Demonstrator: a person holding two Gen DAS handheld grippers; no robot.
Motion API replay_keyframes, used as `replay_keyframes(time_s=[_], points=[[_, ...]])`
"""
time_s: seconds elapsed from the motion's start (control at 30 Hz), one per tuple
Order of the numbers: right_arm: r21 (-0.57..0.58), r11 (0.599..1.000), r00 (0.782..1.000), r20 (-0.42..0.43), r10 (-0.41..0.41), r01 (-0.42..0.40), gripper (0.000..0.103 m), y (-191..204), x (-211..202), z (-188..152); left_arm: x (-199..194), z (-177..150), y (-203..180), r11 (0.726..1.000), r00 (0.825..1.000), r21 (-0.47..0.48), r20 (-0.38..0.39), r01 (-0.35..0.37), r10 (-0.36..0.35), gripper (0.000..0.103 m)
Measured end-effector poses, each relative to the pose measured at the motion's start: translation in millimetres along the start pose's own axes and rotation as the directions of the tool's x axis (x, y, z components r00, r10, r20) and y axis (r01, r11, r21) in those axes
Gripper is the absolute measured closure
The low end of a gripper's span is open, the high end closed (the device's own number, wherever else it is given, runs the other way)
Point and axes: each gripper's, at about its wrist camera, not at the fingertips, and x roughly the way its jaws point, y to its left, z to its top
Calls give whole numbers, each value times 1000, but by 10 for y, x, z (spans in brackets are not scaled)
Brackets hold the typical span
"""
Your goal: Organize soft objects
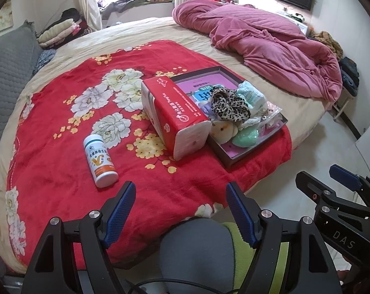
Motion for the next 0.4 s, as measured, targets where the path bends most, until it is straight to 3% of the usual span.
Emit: replay_keyframes(time_s=[0.23,0.4], points=[[-9,1000,1000,6,0,0,29,7,-8,4,33,26,48,1000,1000,-13,11,-1,1,26],[-51,999,1000,29,-9,10,29,77,8,21,136,54,267,996,999,-73,21,44,-42,26]])
